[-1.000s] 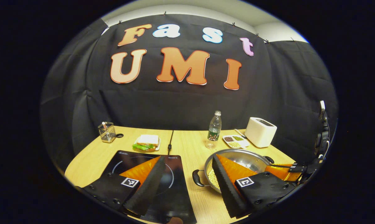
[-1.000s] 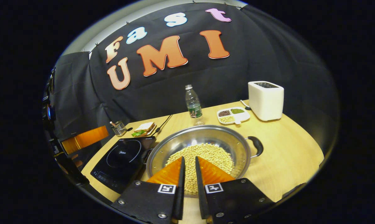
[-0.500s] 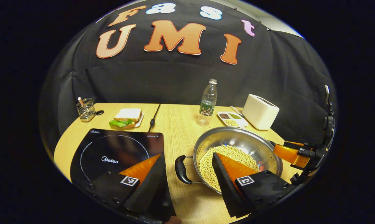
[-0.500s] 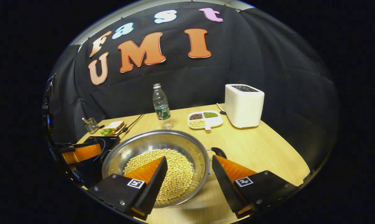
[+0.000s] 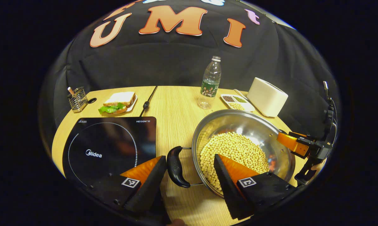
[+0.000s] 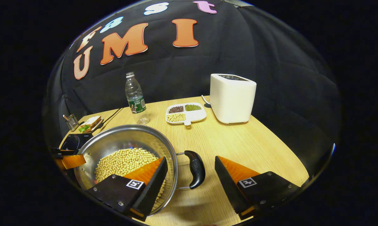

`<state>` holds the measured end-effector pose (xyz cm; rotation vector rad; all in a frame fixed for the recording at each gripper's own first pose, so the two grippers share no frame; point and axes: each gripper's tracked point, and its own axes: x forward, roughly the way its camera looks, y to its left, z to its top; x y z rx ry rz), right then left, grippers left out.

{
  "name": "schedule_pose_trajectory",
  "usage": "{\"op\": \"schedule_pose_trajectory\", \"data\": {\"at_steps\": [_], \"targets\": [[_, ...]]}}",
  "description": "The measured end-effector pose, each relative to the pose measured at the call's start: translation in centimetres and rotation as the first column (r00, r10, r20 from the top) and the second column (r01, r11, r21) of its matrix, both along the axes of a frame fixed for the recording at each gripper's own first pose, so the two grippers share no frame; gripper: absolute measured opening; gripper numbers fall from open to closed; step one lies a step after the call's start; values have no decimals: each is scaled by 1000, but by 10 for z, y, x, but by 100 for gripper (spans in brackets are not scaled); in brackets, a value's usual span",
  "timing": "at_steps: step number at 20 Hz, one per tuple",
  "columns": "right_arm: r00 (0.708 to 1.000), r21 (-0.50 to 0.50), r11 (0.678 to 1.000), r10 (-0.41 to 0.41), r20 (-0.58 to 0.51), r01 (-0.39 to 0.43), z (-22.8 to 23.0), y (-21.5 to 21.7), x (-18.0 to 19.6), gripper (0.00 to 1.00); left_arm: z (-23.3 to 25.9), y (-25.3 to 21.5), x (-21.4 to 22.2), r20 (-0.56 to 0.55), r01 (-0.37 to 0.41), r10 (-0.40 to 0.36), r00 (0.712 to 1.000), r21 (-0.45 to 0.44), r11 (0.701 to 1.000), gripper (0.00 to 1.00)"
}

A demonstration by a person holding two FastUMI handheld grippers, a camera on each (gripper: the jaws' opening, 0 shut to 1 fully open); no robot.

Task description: First push the handle of the pot to place it horizontally, then grasp the pot with both hands and set it on the induction cooktop.

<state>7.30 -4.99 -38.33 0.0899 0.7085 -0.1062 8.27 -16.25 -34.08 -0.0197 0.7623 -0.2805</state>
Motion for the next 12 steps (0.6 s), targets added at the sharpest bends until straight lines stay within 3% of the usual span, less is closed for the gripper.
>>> {"op": "schedule_pose_trajectory", "data": {"at_steps": [7, 9, 10, 11, 12], "targets": [[998, 50, 999, 11, -64, -8, -22, 7, 3, 94, -12, 1, 11, -7, 11, -11, 1000, 70, 998, 97], [998, 65, 998, 7, -70, -2, -26, 11, 4, 93, -14, 7, 16, -10, 6, -5, 1000, 95, 996, 83], [997, 85, 996, 12, -72, -6, -27, 16, 4, 89, -15, 5, 13, -21, 5, -3, 1000, 95, 995, 74], [997, 80, 997, 5, -71, 0, -26, 15, 3, 76, -14, 5, 13, -20, 4, -3, 1000, 94, 996, 72], [997, 75, 997, 6, -74, 0, -27, 14, 2, 70, -12, 5, 17, -16, -3, 4, 1000, 90, 996, 70]]}}
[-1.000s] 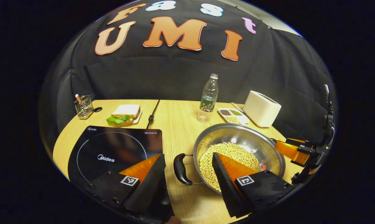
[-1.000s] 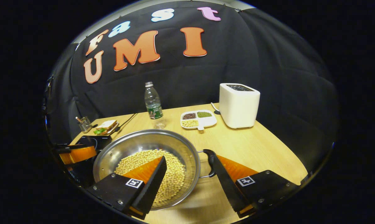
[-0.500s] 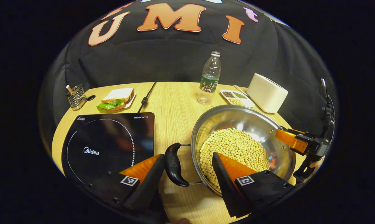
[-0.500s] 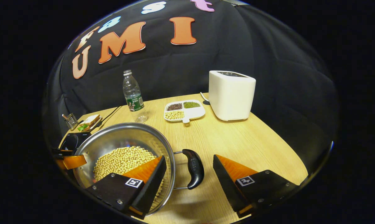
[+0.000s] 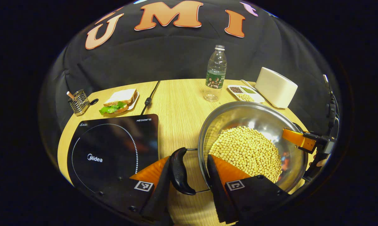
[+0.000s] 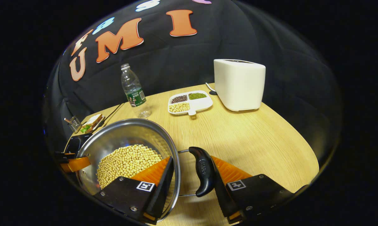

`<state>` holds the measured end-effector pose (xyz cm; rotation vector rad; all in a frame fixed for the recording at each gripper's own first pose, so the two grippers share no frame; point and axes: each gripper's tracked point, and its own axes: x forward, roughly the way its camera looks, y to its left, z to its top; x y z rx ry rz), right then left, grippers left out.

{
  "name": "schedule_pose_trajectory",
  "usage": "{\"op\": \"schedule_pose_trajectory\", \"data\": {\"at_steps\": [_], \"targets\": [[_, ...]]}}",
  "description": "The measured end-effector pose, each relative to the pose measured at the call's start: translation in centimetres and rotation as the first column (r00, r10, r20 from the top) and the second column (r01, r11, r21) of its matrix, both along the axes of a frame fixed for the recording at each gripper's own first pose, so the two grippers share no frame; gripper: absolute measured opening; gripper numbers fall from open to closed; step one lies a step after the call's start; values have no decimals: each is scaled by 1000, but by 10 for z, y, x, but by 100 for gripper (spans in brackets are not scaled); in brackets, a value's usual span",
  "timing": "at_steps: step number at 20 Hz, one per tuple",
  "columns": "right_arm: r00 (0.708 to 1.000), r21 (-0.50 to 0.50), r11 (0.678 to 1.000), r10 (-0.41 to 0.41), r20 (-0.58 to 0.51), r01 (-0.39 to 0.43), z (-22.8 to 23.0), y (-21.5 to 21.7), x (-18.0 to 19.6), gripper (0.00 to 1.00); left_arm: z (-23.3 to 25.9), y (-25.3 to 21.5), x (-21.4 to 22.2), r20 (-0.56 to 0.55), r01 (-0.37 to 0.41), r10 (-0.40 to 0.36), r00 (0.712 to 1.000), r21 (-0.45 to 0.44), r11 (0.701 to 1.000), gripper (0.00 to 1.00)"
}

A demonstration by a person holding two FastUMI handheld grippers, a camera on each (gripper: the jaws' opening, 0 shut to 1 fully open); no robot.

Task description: First push the handle of the pot to place it horizontally, then grasp the pot with both hands and set it on the induction cooktop.

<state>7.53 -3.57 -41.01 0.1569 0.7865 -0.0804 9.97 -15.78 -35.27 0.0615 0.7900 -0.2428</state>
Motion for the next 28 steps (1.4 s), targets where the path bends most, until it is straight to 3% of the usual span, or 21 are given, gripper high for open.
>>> {"op": "schedule_pose_trajectory", "data": {"at_steps": [3, 11, 14, 15, 16, 25, 28], "targets": [[1000, 34, 999, -23, -9, 23, 6, 6, -4, 63, -2, 2, -5, -31, -21, 21, 999, -4, 1000, 61], [1000, 61, 998, -1, 31, -1, 46, 36, -13, 61, 34, 34, -23, -25, -70, 70, 997, -26, 997, 62], [999, 82, 996, 21, 48, -25, 59, 59, -11, 61, 53, 57, -26, -10, -101, 101, 995, -28, 994, 61], [998, 88, 996, 30, 53, -34, 63, 67, -11, 56, 58, 66, -27, -3, -111, 111, 994, -31, 993, 61], [997, 93, 995, 38, 60, -44, 69, 75, -11, 61, 63, 74, -29, 1, -120, 120, 993, -33, 992, 60], [987, 143, 979, 130, 98, -144, 100, 157, -5, 61, 110, 153, -44, 40, -231, 233, 972, -55, 971, 63], [982, 170, 970, 156, 106, -173, 106, 188, 1, 61, 116, 190, -47, 46, -273, 276, 960, -54, 960, 60]]}}
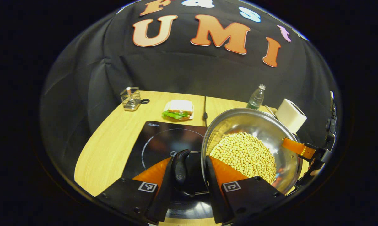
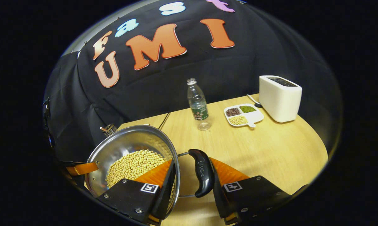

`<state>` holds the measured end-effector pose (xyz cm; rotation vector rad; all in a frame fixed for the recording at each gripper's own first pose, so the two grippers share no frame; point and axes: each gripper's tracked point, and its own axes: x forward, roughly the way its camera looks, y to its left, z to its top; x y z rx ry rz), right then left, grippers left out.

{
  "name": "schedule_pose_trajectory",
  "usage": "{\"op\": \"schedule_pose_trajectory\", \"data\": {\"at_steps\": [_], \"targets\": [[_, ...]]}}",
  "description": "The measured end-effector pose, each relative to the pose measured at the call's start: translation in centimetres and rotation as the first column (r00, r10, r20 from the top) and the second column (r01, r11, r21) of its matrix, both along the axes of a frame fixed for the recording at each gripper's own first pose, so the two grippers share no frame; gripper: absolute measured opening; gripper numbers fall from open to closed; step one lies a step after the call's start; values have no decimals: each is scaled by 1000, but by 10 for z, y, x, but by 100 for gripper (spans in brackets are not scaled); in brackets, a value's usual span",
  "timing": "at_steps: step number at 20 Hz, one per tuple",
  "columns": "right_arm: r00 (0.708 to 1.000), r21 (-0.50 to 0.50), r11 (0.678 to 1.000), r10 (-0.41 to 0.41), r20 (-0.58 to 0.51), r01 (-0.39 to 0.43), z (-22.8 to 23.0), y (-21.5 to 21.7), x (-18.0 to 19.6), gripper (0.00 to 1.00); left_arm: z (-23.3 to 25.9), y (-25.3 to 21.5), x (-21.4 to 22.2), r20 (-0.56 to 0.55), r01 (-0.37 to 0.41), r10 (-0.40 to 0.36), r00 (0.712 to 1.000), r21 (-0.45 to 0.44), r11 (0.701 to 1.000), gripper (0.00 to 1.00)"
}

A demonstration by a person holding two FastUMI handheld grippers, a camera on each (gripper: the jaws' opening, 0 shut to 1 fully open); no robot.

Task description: First push the handle of the pot to place it horizontally, then grasp the pot with both hands and set it on the induction cooktop.

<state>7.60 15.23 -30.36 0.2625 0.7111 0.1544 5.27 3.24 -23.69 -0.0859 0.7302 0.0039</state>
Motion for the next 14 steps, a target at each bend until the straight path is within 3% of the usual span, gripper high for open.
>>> {"op": "schedule_pose_trajectory", "data": {"at_steps": [4, 5, 6, 8, 9, 10, 14], "targets": [[999, 12, 999, 40, 8, -40, 3, 40, 5, 61, 5, 41, -2, 1, -56, 56, 998, 6, 998, 61], [999, 18, 998, 53, 3, -53, 1, 51, 7, 56, 5, 52, -1, -4, -68, 68, 998, 5, 998, 63], [998, 24, 998, 62, -3, -62, 0, 59, 7, 61, 3, 62, 0, -9, -81, 81, 997, 1, 997, 60], [996, 36, 996, 83, -16, -82, -8, 80, 8, 56, -5, 78, -1, -30, -107, 107, 994, -2, 994, 60], [995, 41, 995, 93, -21, -92, -12, 90, 8, 61, -9, 87, -2, -40, -116, 116, 992, 2, 993, 61], [994, 48, 993, 105, -29, -104, -14, 97, 8, 56, -11, 94, -2, -50, -128, 128, 991, 6, 992, 61], [991, 69, 990, 123, -52, -119, -28, 121, 9, 61, -20, 119, 5, -60, -140, 142, 988, 26, 990, 61]]}}
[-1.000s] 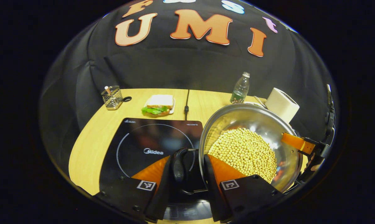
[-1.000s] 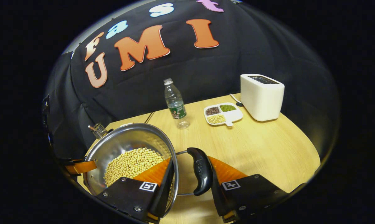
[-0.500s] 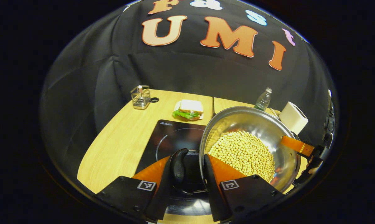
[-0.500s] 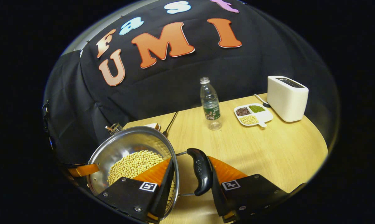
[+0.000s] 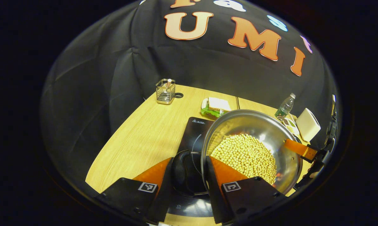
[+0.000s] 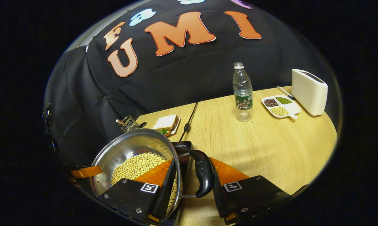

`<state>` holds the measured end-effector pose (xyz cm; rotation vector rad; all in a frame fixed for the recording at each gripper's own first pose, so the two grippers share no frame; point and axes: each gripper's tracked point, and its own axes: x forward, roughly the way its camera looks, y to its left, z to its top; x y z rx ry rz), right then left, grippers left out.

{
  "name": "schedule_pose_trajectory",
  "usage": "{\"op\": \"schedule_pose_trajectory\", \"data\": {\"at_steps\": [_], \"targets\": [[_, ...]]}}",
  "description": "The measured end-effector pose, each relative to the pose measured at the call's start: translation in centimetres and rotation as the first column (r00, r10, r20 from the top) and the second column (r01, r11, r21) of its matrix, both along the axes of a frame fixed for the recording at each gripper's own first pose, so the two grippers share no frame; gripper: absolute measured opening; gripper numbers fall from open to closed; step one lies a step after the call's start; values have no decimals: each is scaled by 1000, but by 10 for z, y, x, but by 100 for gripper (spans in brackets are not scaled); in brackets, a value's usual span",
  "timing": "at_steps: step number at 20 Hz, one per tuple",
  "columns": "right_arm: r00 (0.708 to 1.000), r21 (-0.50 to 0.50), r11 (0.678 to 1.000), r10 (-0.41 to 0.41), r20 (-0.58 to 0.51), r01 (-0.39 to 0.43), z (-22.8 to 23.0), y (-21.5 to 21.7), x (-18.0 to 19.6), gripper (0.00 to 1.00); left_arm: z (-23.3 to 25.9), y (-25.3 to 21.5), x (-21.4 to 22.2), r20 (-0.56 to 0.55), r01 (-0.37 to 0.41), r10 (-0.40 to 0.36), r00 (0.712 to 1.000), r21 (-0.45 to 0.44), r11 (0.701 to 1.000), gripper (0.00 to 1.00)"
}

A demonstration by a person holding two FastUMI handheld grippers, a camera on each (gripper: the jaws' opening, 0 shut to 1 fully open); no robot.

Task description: First push the handle of the pot to place it horizontally, then grasp the pot with both hands and set it on the induction cooktop.

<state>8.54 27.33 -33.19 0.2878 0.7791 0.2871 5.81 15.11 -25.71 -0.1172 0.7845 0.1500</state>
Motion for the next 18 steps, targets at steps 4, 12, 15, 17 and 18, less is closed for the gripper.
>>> {"op": "schedule_pose_trajectory", "data": {"at_steps": [4, 12, 15, 17, 18], "targets": [[1000, -2, 1000, 5, -7, -5, -8, 10, 3, 61, -11, 12, 17, -7, 11, -11, 1000, 26, 1000, 61], [998, -2, 1000, 2, 64, -2, 17, -1, 5, 61, -19, 22, 25, 9, -5, 5, 1000, 6, 1000, 68], [995, -41, 999, -10, 97, 14, 30, -22, 2, 75, 17, 26, 26, 104, -18, 9, 995, 78, 997, 97], [991, -42, 999, -18, 129, 23, 45, -33, 1, 86, 42, 21, 21, 156, -33, 17, 988, 99, 994, 97], [989, -48, 998, -23, 148, 31, 54, -40, 1, 89, 56, 16, 20, 189, -30, 8, 982, 114, 993, 98]]}}
